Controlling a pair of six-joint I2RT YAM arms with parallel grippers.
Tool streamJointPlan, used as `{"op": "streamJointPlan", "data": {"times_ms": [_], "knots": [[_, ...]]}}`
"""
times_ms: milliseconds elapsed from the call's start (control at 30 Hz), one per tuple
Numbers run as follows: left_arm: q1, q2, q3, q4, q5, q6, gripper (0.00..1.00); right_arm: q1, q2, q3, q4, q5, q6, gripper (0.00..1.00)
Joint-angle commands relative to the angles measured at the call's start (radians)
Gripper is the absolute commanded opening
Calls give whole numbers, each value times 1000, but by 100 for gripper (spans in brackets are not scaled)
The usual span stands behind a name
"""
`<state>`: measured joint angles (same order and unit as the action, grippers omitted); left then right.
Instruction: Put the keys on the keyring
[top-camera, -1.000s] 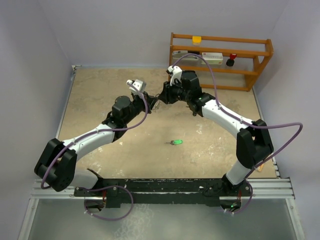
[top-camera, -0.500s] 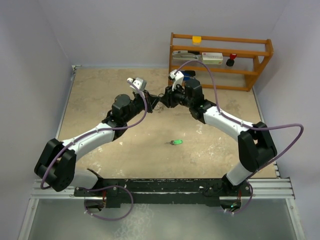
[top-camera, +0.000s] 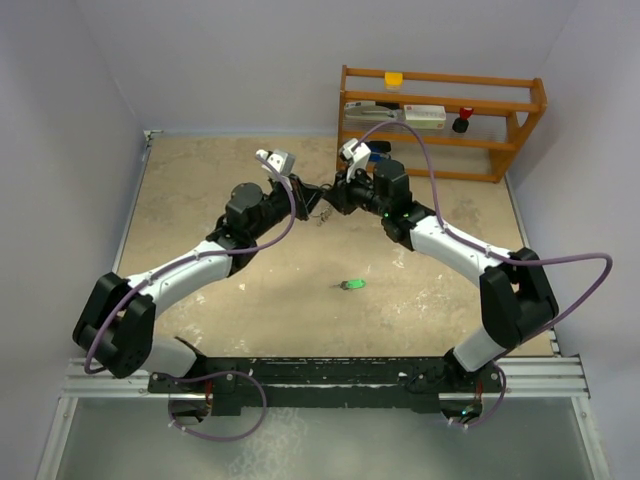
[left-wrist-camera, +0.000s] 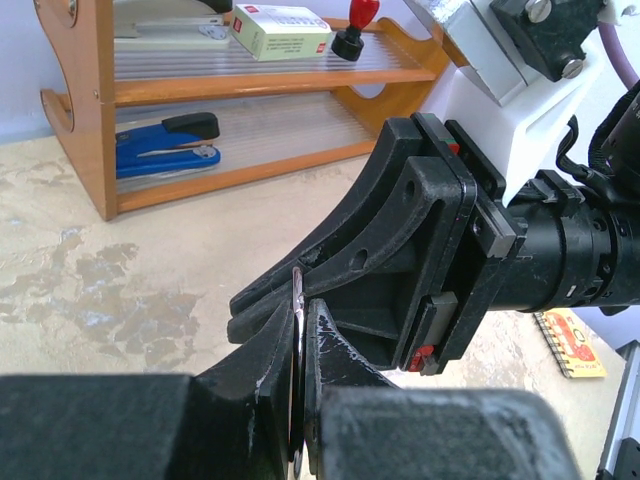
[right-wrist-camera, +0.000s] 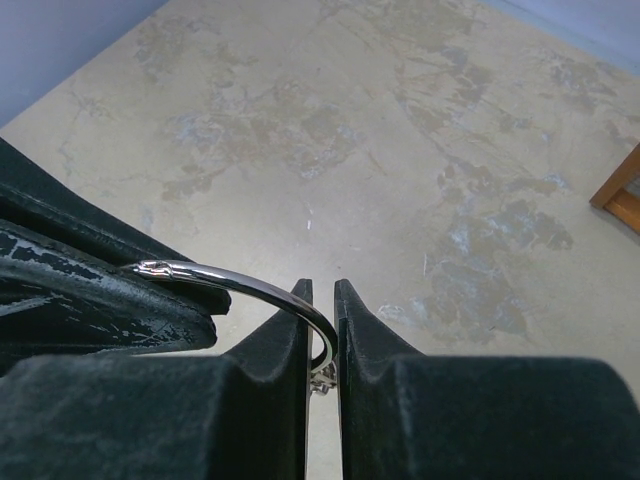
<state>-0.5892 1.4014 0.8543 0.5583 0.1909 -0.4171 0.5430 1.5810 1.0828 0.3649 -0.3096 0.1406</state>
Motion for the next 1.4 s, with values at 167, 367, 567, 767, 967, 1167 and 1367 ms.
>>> {"op": "streamJointPlan", "data": {"times_ms": [167, 367, 567, 767, 967, 1167, 1367], "knots": [[0, 14, 54, 15, 6, -14, 0, 2, -74, -25, 101, -7, -3, 2], [2, -5, 58, -28, -55, 6, 6, 3, -85, -35, 90, 3, 4, 0], [10, -59, 31, -26, -146, 11, 23, 1, -94, -35, 68, 6, 22, 0], [15, -150, -31, 13, -234, 21, 45, 2, -99, -38, 73, 12, 28, 0], [20, -264, -137, 76, -347, 25, 59, -1, -96, -14, 43, 16, 25, 0], [24, -331, -251, 148, -414, 20, 70, -25, -94, 36, -27, -17, 24, 0], [26, -273, -296, 237, -290, 64, 70, -54, -87, 113, -128, -61, 37, 0]]}}
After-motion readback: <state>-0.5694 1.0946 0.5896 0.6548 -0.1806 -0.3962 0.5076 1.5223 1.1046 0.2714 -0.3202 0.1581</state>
